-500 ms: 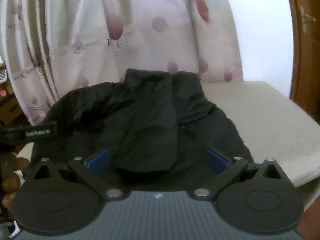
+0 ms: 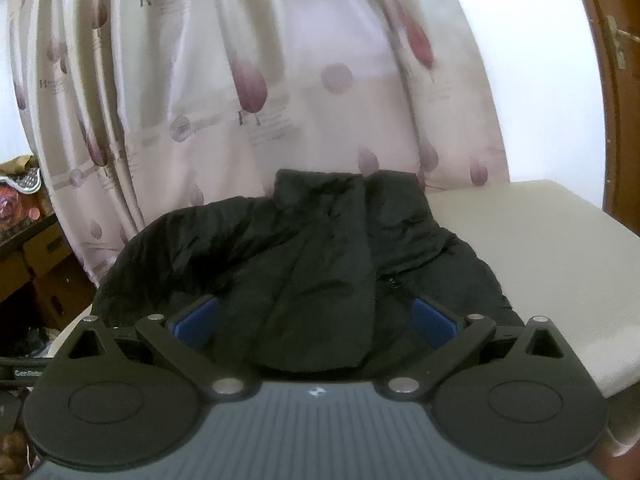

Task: Fold large clothes
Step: 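Grasp the bunched black jacket with both grippers and lift it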

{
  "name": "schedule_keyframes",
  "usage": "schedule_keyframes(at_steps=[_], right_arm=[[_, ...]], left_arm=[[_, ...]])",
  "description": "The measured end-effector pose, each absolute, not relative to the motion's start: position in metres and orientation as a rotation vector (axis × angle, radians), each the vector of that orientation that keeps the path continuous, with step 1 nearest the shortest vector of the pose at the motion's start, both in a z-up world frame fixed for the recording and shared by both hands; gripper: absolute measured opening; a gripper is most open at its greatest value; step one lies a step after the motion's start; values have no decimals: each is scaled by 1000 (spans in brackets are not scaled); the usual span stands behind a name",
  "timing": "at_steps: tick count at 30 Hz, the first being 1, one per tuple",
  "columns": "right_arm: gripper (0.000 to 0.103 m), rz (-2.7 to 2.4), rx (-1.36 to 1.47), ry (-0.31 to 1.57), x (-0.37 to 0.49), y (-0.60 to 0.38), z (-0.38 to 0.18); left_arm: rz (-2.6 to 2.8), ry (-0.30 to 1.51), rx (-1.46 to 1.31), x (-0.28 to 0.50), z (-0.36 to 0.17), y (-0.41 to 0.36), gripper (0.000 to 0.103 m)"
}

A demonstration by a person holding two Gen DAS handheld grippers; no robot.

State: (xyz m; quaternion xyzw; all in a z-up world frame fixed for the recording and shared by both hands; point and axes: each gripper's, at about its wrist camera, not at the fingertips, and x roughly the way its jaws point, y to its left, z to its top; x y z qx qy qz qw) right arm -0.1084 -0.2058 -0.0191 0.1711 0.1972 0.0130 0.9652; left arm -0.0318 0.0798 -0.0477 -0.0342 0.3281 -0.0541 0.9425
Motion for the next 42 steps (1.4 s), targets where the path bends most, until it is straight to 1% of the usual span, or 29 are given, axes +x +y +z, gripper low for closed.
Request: schedule_keyframes(at_steps=[2,3,4,5,6,9,13,15,17,19,20,21,22,24,26,29,30,31,32,33,35,38,42], right_arm=[[103,41,336,387,-109,-201,-21],[103,46,333,380,-109,-200,-22],[103,43,331,381,-109,-200,-23],[103,38,330,385,-107,-199,-24],[103,33,329,392,-106,-200,-25],[103,58,325,432,-98,-208,-27],[103,55,325,503,-80,-218,-32],[103,47,308,519,-71,-221,-36],[103,32,303,531,-61,-223,-39],[103,31,291,548,-49,-224,-42],[103,23,283,555,-43,-223,-45],[103,12,274,564,-36,-223,-49],[103,8,267,580,-29,-223,-52],[103,5,262,613,-16,-224,-61],[103,-5,255,644,-1,-224,-70],[103,12,229,681,21,-220,-81],[97,28,233,694,27,-219,-84],[68,72,251,706,32,-220,-87],[27,125,282,731,38,-222,-89],[17,140,303,752,43,-225,-91],[9,144,282,738,47,-236,-87],[6,51,141,660,47,-272,-56],[6,-234,-91,542,46,-361,4]], left_arm=[[-136,659,-42,-23,-51,72,99],[-146,657,-12,-18,-54,67,82],[-171,660,28,-12,-55,62,44],[-188,678,63,-5,-56,59,22],[-190,717,78,5,-54,60,13],[-113,712,5,32,-31,89,13],[166,562,49,68,18,146,13],[275,532,40,92,35,178,13],[358,516,59,119,44,205,16],[419,499,90,142,43,219,37],[460,490,103,151,42,223,40],[501,466,117,153,40,225,54],[532,432,144,154,39,222,77],[570,374,167,147,37,219,103],[547,307,169,137,35,210,103],[449,320,171,126,33,192,103],[417,325,153,120,30,186,103],[383,335,132,115,29,181,103],[345,351,106,107,25,175,103],[311,367,79,102,22,169,103],[248,384,54,90,16,155,103],[190,379,92,70,3,128,103],[128,393,83,54,-8,108,103]])
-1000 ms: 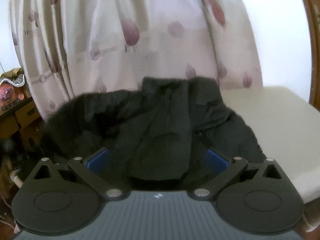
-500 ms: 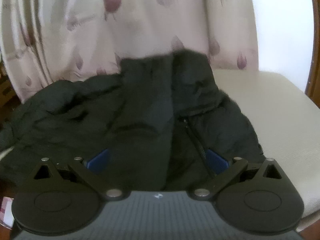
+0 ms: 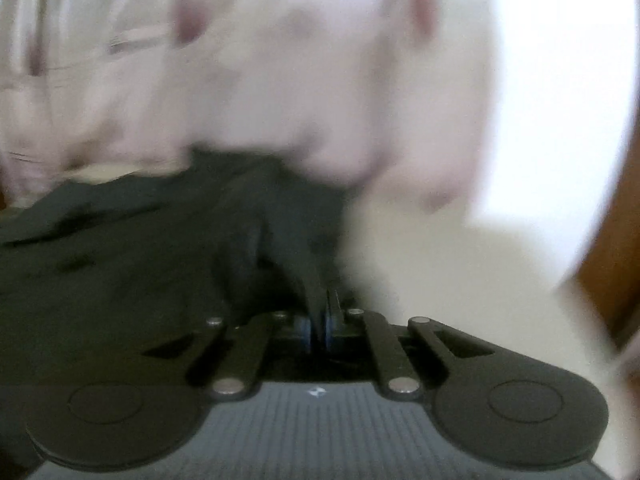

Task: Fold large clothes
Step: 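Grasp the bunched black jacket with both grippers and lift it, then spread the black jacket flat on the chair seat with both grippers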

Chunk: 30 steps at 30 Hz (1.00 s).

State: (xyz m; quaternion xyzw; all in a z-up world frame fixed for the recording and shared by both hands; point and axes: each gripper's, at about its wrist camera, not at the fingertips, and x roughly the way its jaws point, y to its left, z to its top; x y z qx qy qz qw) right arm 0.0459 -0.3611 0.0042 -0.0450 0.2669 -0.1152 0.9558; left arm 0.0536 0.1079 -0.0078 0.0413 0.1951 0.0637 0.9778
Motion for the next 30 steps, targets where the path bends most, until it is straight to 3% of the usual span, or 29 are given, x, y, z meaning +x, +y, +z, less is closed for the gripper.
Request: schedule_keyframes(at_steps=[6,12,15,17,19,24,26,30], right_arm=[[5,-613,-283,593,64,-500,15],[8,-736,-284,728,110,-562,-59],[31,-813,-194,748,123,-580,-90],[59,-878,-152,725,115,-588,-100],[71,-919,-114,688,101,-589,-101],[71,-776,-58,495,28,-511,-59],[78,-667,-15,517,1,-471,-48],[79,-489,70,656,-41,-391,-36]], left_arm=[[93,437,110,52,-20,87,103],[94,488,127,52,-35,69,103],[105,520,109,51,-41,68,103],[106,542,105,51,-44,69,103],[100,544,99,49,-45,68,103],[43,471,87,40,-41,53,103],[3,438,84,33,-40,44,103],[-64,389,87,19,-39,24,103]])
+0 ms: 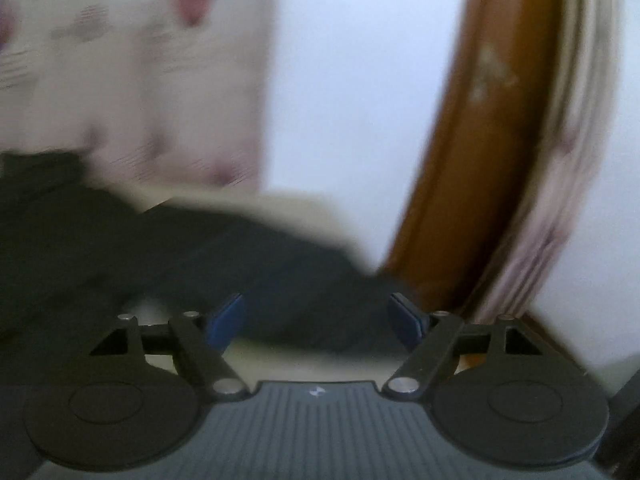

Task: Fold large clothes
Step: 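Spread the black jacket flat on the chair seat with both grippers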

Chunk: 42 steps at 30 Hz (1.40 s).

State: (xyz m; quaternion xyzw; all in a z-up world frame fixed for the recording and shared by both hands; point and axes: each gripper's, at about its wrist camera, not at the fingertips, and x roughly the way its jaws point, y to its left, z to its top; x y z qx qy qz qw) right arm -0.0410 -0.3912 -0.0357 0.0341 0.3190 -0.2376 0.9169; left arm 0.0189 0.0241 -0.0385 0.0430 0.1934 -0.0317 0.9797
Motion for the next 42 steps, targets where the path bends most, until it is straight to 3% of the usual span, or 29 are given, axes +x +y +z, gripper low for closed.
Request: schedule_keyframes(at_steps=[8,25,42], right_arm=[[86,-357,76,729,-77,-276,-16],[98,-359,155,614,-60,-254,24],[98,-361,90,622,-41,-220,25]], left_arm=[[-178,352,93,-11,-39,3,103],[-207,354,25,-35,-44,19,103],[-205,366,23,-38,-45,26,103]])
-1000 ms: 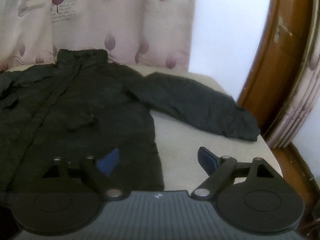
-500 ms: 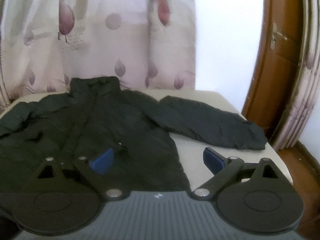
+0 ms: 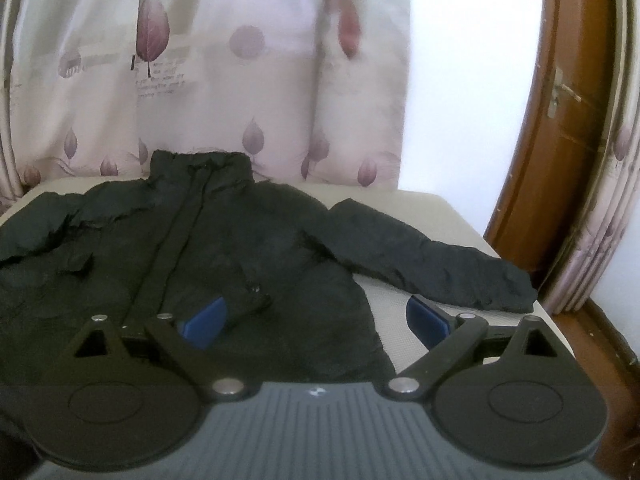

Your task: Fold large clothes

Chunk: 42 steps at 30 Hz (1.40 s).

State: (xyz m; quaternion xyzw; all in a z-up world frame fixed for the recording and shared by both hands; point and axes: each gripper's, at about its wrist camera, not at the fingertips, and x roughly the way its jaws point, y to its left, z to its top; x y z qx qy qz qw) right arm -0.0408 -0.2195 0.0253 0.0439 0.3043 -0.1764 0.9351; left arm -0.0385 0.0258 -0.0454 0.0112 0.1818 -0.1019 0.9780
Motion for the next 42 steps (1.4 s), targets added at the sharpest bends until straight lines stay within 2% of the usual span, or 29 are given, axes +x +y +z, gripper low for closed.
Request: schedule_keyframes(at_steps=[42], right_arm=[[98,-278,104,741,-17,-198,2]], left_arm=[[-176,416,34,-35,-48,33,103]])
